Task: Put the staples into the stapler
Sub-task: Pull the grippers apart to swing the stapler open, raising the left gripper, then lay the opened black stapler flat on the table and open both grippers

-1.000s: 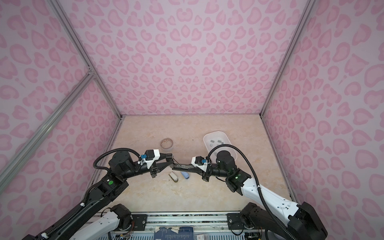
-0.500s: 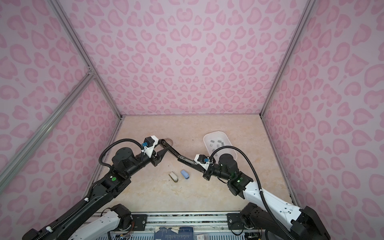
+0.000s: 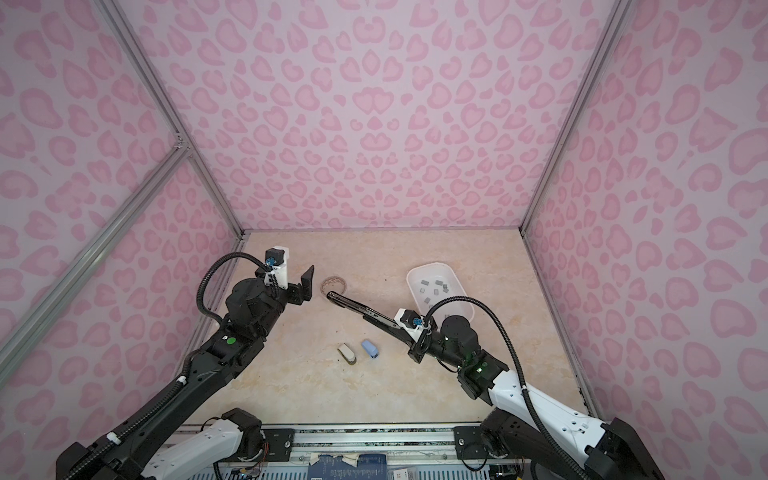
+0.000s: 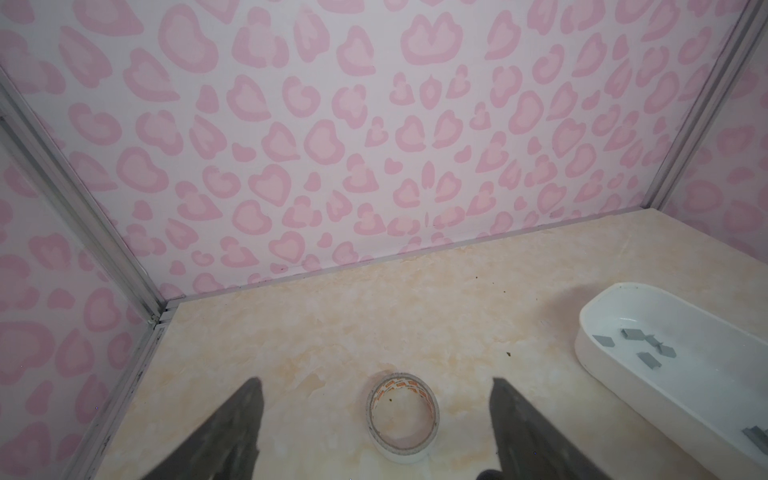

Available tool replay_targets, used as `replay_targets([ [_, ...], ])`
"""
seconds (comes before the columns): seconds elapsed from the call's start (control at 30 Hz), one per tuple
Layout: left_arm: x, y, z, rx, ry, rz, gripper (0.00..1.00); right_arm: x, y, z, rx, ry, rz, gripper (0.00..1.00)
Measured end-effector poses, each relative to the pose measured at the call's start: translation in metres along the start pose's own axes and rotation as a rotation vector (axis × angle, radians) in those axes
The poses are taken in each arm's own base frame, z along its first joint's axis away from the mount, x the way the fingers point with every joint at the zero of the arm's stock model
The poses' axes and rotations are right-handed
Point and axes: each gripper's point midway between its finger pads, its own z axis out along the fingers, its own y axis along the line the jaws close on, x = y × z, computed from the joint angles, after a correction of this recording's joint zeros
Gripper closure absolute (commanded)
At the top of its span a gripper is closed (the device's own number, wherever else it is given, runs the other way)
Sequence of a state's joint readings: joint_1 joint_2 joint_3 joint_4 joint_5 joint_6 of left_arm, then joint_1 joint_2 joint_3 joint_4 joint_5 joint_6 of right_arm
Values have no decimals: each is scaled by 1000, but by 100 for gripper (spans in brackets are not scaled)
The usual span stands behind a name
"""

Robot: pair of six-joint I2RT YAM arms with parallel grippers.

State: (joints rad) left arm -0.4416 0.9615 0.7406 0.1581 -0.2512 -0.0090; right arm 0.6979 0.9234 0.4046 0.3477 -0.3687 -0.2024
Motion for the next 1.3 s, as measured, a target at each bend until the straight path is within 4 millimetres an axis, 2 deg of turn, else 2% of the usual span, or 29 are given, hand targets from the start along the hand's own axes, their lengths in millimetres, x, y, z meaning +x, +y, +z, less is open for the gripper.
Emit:
replay_targets([
  [0.17, -16, 11, -27, -17, -39, -162, 3, 7, -7, 9, 121, 38, 17, 100],
  [0.27, -10, 5, -39, 36, -19, -241, 0, 11, 0, 18, 155, 66, 37, 100],
  [0.3, 0, 0, -41, 65, 6, -263, 1, 10, 0, 21, 173, 70, 48, 100],
  [0.37, 39, -10, -42, 112, 97, -303, 1, 12, -3, 31, 208, 83, 69, 100],
  [0.47, 119, -23, -45, 143, 319, -343, 1, 26, -16, 41, 297, 113, 98, 100],
  [0.5, 137, -26, -47, 150, 380, -345, 3, 33, -21, 43, 329, 126, 107, 100],
  [0.57, 150, -29, -46, 154, 433, -344, 5, 50, -29, 43, 385, 152, 123, 100],
  [0.67, 150, -35, -41, 178, 458, -347, 5, 74, -39, 42, 455, 204, 133, 100],
  [0.8, 156, -47, -41, 230, 488, -352, 5, 87, -45, 42, 507, 216, 150, 100],
  [0.93, 156, -50, -41, 243, 493, -340, 5, 104, -48, 44, 541, 233, 171, 100],
  [1.17, 142, -59, -47, 296, 450, -333, 4, 134, -49, 50, 584, 279, 208, 100],
  [1.3, 133, -61, -51, 317, 426, -334, 3, 138, -49, 50, 597, 276, 224, 88],
])
